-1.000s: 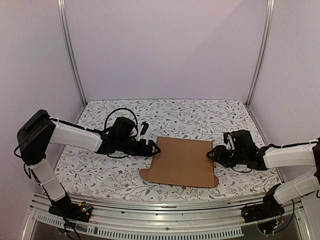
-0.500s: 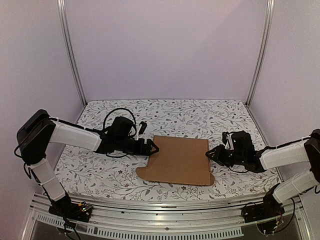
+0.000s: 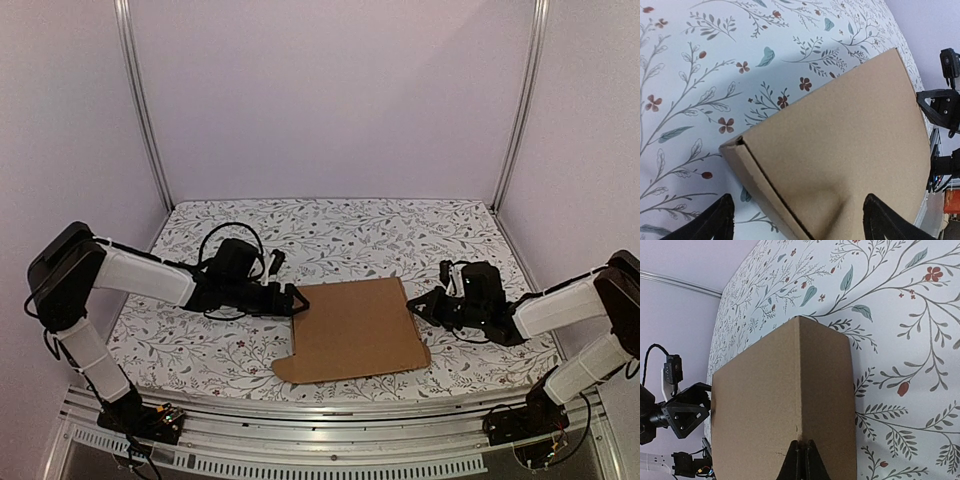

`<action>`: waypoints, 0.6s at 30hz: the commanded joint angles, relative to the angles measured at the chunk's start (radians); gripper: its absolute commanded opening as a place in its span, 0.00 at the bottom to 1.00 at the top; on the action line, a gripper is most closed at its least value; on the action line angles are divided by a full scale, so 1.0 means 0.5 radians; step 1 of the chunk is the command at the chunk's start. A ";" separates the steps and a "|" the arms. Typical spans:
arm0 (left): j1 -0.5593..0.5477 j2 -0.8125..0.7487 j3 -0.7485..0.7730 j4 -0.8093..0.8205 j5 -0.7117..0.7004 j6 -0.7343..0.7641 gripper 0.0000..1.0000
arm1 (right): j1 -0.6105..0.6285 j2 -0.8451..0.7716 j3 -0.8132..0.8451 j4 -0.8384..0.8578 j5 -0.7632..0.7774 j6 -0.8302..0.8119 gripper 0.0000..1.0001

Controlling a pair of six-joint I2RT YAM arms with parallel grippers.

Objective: Fold the paper box

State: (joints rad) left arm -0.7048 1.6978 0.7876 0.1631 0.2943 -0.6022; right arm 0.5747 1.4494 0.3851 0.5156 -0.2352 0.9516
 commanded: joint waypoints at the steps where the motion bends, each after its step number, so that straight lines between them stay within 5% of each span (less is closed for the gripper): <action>1: 0.087 -0.117 -0.084 0.004 0.044 -0.029 0.87 | -0.005 0.103 -0.057 -0.205 -0.006 -0.046 0.00; 9: 0.130 -0.184 -0.232 0.077 0.150 -0.145 0.88 | -0.002 0.089 -0.095 -0.292 0.088 -0.091 0.00; 18: 0.130 -0.027 -0.367 0.587 0.407 -0.483 1.00 | -0.002 -0.070 -0.168 -0.506 0.239 -0.163 0.00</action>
State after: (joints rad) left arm -0.6518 1.6428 0.6308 0.3077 0.4229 -0.7513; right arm 0.5747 1.4227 0.3653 0.5072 -0.1871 0.9073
